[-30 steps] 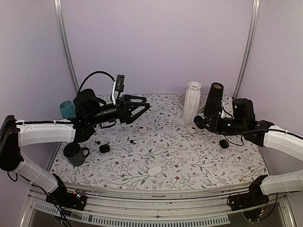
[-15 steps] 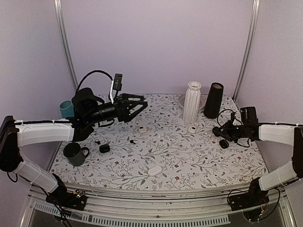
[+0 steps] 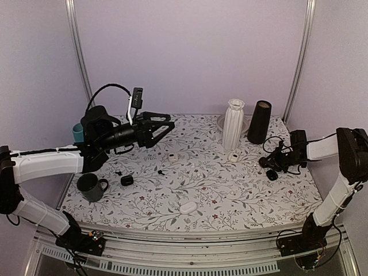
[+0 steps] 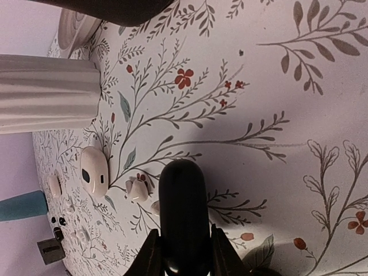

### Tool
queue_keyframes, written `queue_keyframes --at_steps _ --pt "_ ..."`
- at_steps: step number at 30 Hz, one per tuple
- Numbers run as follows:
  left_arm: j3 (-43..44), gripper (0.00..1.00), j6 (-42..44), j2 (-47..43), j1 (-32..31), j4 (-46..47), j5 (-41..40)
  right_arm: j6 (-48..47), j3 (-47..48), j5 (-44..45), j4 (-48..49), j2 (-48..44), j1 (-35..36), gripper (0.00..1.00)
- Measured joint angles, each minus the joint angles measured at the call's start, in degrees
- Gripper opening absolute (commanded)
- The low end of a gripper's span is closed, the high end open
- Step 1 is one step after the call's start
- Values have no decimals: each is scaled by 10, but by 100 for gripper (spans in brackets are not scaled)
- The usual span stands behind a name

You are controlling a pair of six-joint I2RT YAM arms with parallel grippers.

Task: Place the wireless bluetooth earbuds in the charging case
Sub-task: Place the charging case with the earbuds at the center of the board.

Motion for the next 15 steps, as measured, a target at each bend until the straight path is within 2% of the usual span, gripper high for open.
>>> queue_keyframes --at_steps 8,15 --pt "-2 96 2 -4 0 -15 -4 -13 2 6 4 7 -18 18" --pt "-2 96 2 -4 0 -21 -6 -21 -2 23 3 7 -27 54"
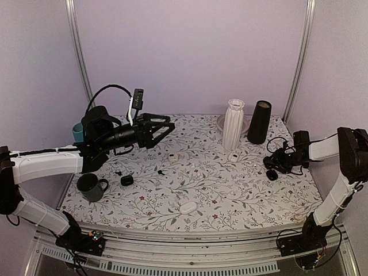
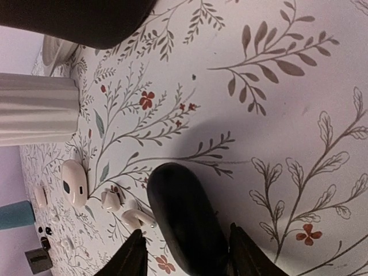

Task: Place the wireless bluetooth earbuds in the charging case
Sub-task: Place the charging case with the earbuds at the center of the board, then reset both arms

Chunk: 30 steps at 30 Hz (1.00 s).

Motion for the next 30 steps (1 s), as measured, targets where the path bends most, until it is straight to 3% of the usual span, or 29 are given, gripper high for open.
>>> queue_keyframes --at_steps 10,16,23,30 --pt "0 96 0 5 0 -2 -2 -15 -5 28 -17 -22 0 84" --pt "0 96 3 5 0 -2 -13 -27 -12 46 -40 -89 0 100" --pt "-7 96 11 5 1 -2 -33 -39 -46 57 -35 -225 25 99" --pt "-36 96 35 -9 1 -22 -76 -38 -68 97 1 -355 153 99"
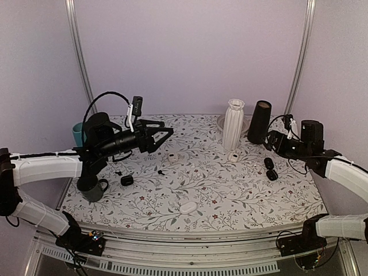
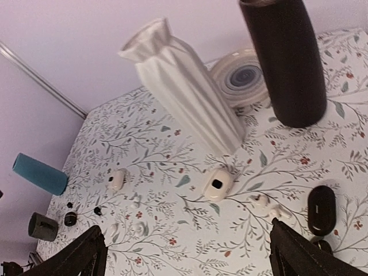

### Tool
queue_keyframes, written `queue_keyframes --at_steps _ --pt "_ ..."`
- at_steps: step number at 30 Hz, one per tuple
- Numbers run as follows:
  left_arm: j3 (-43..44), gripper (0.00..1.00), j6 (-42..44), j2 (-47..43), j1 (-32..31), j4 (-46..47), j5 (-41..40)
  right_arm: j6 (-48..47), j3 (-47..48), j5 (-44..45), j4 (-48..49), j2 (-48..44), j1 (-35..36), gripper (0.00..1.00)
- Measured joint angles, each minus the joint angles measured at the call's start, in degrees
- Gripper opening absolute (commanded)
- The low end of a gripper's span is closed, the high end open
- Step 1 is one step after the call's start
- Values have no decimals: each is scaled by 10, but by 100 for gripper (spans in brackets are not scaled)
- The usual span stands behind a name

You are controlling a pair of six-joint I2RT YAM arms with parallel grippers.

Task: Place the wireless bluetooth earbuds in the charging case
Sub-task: Reset both arms

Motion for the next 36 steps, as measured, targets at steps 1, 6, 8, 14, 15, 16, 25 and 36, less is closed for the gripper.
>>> queue_keyframes --at_steps 1,6,8,14,15,16,25,36 --pt "-5 96 5 -5 0 -5 -9 0 0 7 8 -13 17 99" --pt "-21 96 35 -27 0 -24 -51 3 1 39 53 -66 98 99" --pt "-22 96 50 -34 0 -36 -67 3 6 50 62 -69 124 99" --pt "-22 96 102 -54 1 -82 -129 -14 46 74 68 -54 175 99" --pt "-22 96 108 -57 1 -88 -140 -16 54 77 69 -50 177 99" --pt "-22 96 113 -61 1 -93 -150 -17 60 81 69 -46 177 99" --pt "-24 96 144 -73 1 -140 -239 -27 73 127 73 -39 177 99" --pt "-24 96 163 -76 1 -161 -257 -31 73 138 72 -39 177 99"
